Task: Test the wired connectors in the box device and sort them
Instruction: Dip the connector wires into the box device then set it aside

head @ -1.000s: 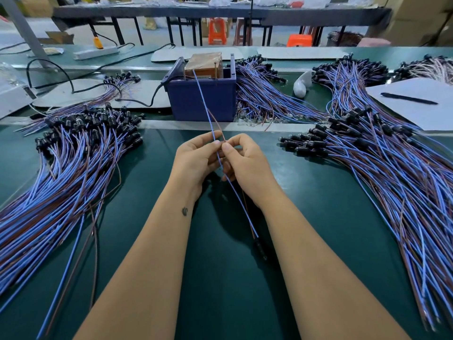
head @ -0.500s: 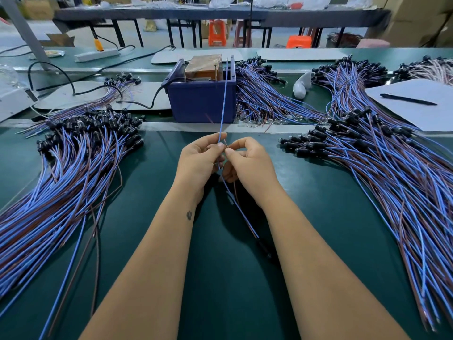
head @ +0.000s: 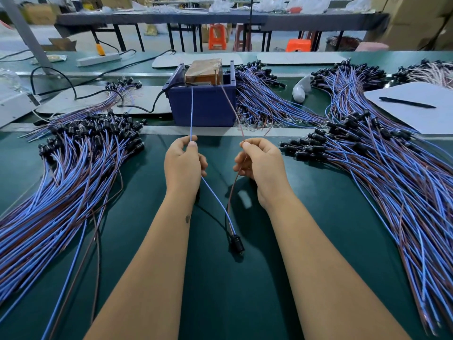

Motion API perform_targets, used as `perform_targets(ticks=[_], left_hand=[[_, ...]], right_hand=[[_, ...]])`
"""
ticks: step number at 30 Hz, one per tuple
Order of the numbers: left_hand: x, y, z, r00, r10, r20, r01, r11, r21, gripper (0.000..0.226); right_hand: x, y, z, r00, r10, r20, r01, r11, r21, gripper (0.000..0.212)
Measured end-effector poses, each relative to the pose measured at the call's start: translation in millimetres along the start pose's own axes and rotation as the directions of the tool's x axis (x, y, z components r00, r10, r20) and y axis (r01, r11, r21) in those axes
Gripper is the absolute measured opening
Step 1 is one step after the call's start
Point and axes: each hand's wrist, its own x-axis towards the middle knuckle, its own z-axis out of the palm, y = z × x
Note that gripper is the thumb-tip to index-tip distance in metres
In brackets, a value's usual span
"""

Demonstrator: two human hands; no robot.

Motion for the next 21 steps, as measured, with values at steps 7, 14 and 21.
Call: perform_targets(ticks=[7, 14, 21], left_hand=[[1.8, 1.1, -4.7, 0.999, -0.009, -0.050, 0.008, 1.000, -0.023, 0.020], [1.5, 1.5, -6.6, 0.997, 0.014, -0.076, -0.018, 0.998, -0.052, 0.022], [2.3, 1.1, -7.7, 0.997, 0.003, -0.073, -0.008, 0.998, -0.066, 0.023]], right_hand=[[0.6, 0.8, -2.2, 0.998, -0.044, -0.039, 0.043, 0.999, -0.016, 0.013], [2.5, 5.4, 1.1, 0.997, -0.070, -0.038, 0.065, 0.992, -0.110, 0.015], [2.4, 7.5, 5.4, 0.995, -0.078, -0.063, 0.066, 0.984, -0.165, 0.015]])
